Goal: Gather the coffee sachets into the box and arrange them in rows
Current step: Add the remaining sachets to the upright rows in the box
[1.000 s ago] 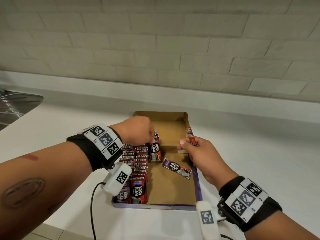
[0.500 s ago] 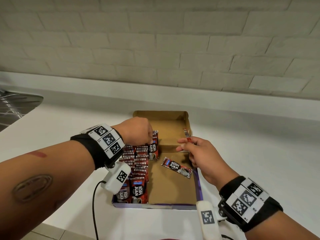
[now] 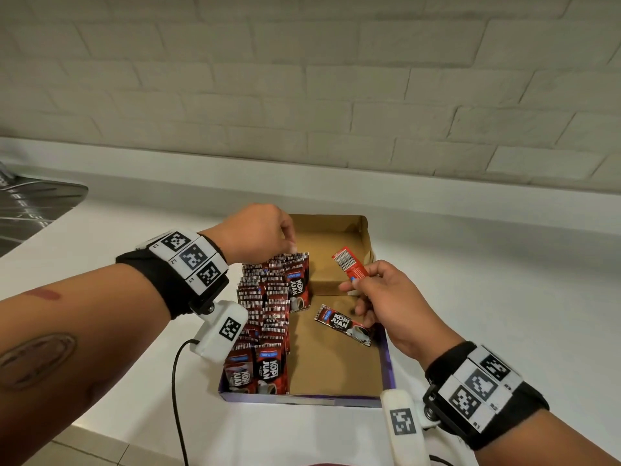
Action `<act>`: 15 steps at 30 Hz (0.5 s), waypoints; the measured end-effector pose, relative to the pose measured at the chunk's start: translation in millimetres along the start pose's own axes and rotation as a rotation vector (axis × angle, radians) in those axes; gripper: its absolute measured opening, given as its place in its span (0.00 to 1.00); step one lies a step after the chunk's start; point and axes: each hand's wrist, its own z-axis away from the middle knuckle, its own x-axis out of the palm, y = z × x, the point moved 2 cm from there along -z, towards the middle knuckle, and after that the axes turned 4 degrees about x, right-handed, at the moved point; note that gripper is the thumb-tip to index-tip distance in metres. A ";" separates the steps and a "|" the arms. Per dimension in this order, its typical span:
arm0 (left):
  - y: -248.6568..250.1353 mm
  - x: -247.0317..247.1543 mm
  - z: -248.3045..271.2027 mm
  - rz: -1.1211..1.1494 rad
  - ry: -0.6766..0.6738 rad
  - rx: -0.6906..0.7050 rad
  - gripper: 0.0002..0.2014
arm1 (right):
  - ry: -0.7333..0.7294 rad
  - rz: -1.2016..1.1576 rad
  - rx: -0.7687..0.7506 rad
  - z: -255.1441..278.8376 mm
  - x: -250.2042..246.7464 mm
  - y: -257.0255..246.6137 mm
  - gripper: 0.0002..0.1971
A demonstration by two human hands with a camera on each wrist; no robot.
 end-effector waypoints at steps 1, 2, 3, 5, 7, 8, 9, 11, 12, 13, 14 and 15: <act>-0.6 -1.9 0.3 0.013 0.009 -0.004 0.04 | -0.005 0.004 -0.007 -0.5 0.2 0.4 0.04; -0.8 -3.4 0.9 0.025 0.013 -0.008 0.04 | -0.008 0.004 -0.012 -0.5 0.4 0.9 0.04; -0.6 -4.3 1.8 0.033 0.016 -0.010 0.04 | -0.010 0.000 -0.014 0.0 0.8 1.1 0.04; 2.9 -5.6 4.3 0.055 0.021 0.004 0.07 | -0.020 -0.023 -0.021 1.5 1.8 1.2 0.05; 11.9 -6.2 8.1 0.137 -0.006 0.039 0.10 | -0.054 -0.053 -0.024 3.5 3.7 0.5 0.06; 18.8 -6.0 10.7 0.186 -0.040 0.064 0.11 | -0.077 -0.064 -0.024 4.5 4.6 -0.3 0.06; 26.2 -5.5 13.4 0.206 -0.078 0.093 0.12 | -0.098 -0.072 -0.024 5.5 5.3 -1.2 0.07; 38.1 -3.1 16.1 0.164 -0.130 0.149 0.13 | -0.131 -0.075 -0.023 7.2 6.3 -3.8 0.07; 42.4 -1.4 16.6 0.153 -0.135 0.168 0.10 | -0.139 -0.069 -0.030 8.4 6.8 -4.6 0.08; 45.4 -1.0 16.7 0.163 -0.122 0.180 0.07 | -0.136 -0.062 -0.043 9.1 7.1 -5.6 0.08; 47.5 -1.8 16.8 0.192 -0.092 0.184 0.05 | -0.114 -0.059 -0.055 9.0 7.1 -6.0 0.08; 48.2 -3.4 16.9 0.242 -0.057 0.176 0.03 | -0.069 -0.060 -0.056 7.9 5.8 -5.4 0.08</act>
